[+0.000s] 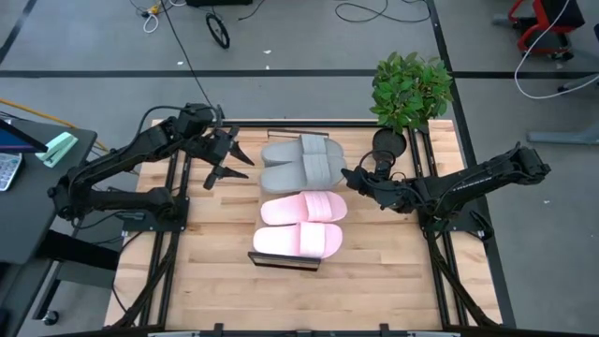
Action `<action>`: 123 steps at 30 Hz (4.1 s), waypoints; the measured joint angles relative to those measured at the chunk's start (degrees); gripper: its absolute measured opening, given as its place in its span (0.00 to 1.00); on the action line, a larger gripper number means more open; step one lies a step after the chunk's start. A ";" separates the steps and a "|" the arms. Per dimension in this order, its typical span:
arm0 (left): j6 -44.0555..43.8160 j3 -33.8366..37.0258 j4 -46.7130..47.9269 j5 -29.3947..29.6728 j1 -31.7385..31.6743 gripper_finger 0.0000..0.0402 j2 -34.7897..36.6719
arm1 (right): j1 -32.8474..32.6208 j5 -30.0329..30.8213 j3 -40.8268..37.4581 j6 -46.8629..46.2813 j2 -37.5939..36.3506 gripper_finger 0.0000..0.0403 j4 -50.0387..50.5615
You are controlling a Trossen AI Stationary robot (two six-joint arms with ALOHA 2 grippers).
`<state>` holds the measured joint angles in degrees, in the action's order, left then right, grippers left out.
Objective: Pick and place slides into the shelf
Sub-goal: Adjust the gray slides on the shelf
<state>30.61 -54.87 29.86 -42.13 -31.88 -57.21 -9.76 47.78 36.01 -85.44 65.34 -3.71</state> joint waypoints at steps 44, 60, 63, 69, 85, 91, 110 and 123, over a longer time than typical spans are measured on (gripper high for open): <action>-0.27 0.00 -0.02 0.04 -0.04 0.47 -0.03 | -0.26 -1.63 9.72 4.55 0.98 0.05 13.26; -0.41 0.00 -0.04 0.04 -0.02 0.47 -0.02 | -0.87 -4.94 14.27 -2.13 3.73 0.06 25.74; -0.41 0.00 -0.03 0.04 -0.04 0.47 -0.02 | -0.94 -7.28 14.27 -3.87 5.36 0.07 25.36; -0.41 0.00 -0.02 0.04 -0.02 0.47 -0.04 | -2.66 -6.07 15.24 -6.01 5.50 0.07 25.93; -0.42 0.00 -0.03 0.02 -0.02 0.47 -0.03 | -7.78 5.62 21.92 -4.54 4.33 0.04 33.53; -0.43 0.00 -0.02 0.02 -0.02 0.47 -0.04 | -8.57 5.82 21.92 -10.32 6.04 0.04 39.75; -0.46 -0.02 0.00 0.02 -0.04 0.47 -0.04 | -8.81 7.71 21.92 -8.21 4.90 0.02 33.31; -0.46 -0.02 -0.07 0.03 -0.04 0.47 -0.04 | -3.95 2.80 21.94 1.50 11.18 0.02 10.83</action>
<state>30.15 -54.89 29.79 -42.10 -31.92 -57.25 -13.71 50.58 57.95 -83.93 76.52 7.12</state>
